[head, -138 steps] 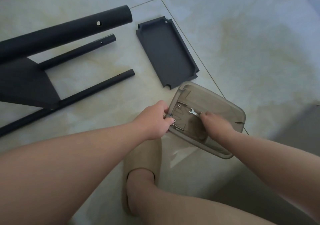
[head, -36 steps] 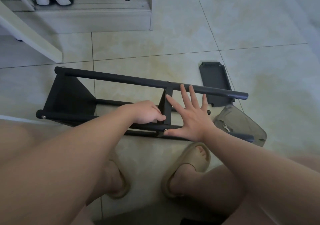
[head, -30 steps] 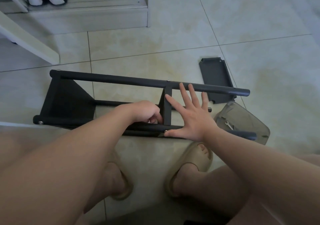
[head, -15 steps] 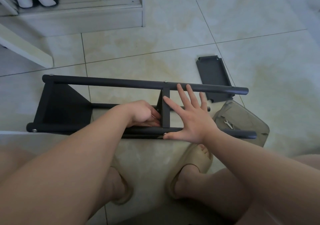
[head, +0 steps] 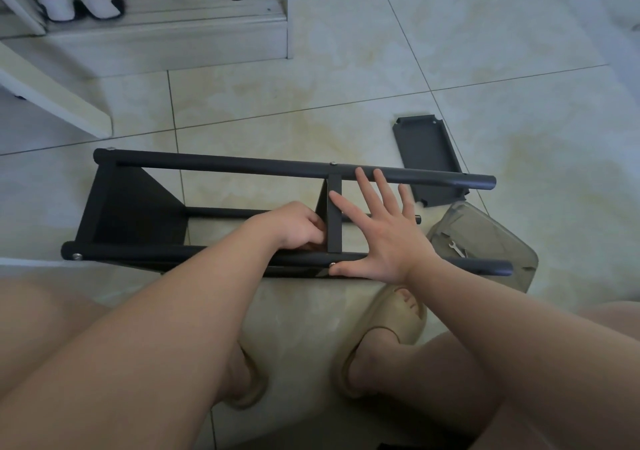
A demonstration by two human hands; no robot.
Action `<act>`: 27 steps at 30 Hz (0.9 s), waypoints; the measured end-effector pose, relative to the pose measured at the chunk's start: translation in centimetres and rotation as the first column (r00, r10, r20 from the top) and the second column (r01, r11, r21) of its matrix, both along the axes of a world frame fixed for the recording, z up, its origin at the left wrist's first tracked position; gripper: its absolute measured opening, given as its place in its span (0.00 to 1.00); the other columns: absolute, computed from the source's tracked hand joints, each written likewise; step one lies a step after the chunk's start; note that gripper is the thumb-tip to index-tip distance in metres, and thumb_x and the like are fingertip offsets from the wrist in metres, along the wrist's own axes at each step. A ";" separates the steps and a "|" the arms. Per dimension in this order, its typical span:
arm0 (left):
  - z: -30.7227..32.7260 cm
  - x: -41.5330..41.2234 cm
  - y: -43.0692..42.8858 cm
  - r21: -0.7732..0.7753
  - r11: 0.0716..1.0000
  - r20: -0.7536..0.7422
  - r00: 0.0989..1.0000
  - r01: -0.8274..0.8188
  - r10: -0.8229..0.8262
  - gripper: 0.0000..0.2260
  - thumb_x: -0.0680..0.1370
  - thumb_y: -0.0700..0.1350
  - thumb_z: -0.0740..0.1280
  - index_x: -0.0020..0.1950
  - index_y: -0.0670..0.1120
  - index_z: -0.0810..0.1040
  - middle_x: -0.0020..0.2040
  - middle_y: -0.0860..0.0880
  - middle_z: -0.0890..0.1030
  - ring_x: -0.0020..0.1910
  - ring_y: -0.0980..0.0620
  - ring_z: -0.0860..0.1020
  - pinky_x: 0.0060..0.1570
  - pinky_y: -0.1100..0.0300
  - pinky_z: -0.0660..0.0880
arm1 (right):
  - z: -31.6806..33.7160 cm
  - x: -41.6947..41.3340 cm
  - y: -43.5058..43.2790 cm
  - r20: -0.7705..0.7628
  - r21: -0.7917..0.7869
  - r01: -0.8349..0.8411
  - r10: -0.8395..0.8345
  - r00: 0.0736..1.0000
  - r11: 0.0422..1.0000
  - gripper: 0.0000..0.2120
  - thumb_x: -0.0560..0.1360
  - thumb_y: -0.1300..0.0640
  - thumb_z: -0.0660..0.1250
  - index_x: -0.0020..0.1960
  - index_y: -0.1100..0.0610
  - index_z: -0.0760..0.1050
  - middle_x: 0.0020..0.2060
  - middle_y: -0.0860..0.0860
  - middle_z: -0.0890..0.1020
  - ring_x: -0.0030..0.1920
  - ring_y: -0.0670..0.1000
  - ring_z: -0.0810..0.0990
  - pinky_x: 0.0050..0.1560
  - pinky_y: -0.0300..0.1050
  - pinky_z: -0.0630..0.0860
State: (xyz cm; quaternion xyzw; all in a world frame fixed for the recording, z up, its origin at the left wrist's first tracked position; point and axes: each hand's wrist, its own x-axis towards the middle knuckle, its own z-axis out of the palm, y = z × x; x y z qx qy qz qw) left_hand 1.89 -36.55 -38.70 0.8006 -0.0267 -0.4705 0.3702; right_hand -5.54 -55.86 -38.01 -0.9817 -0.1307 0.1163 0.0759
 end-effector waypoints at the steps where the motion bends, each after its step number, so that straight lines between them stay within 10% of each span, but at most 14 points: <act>1: 0.0 0.1 0.1 -0.001 1.000 -0.007 1.000 0.005 -0.005 0.08 0.72 0.41 0.70 0.37 0.53 0.85 0.40 0.47 0.87 0.45 0.46 0.85 0.59 0.47 0.79 | 0.0 0.0 0.0 0.002 0.002 0.000 0.000 1.000 1.000 0.53 0.63 0.15 0.52 0.80 0.35 0.39 0.82 0.52 0.36 0.80 0.59 0.31 0.75 0.67 0.34; 16: -0.6 0.3 -0.1 0.015 1.000 -0.056 0.998 0.004 -0.003 0.09 0.67 0.44 0.69 0.35 0.58 0.86 0.37 0.51 0.86 0.42 0.48 0.84 0.54 0.55 0.78 | -0.1 -0.1 -0.1 0.002 0.021 0.001 -0.001 1.000 1.000 0.53 0.63 0.15 0.52 0.81 0.37 0.42 0.82 0.52 0.37 0.80 0.59 0.32 0.77 0.69 0.41; 27: -0.7 0.8 0.0 -0.056 0.997 -0.249 0.967 -0.060 0.044 0.09 0.72 0.37 0.70 0.50 0.40 0.86 0.41 0.45 0.85 0.40 0.49 0.83 0.47 0.58 0.77 | 0.0 -0.1 -0.1 0.009 0.023 0.000 0.000 1.000 1.000 0.53 0.63 0.16 0.52 0.81 0.37 0.43 0.82 0.52 0.38 0.81 0.59 0.33 0.77 0.70 0.42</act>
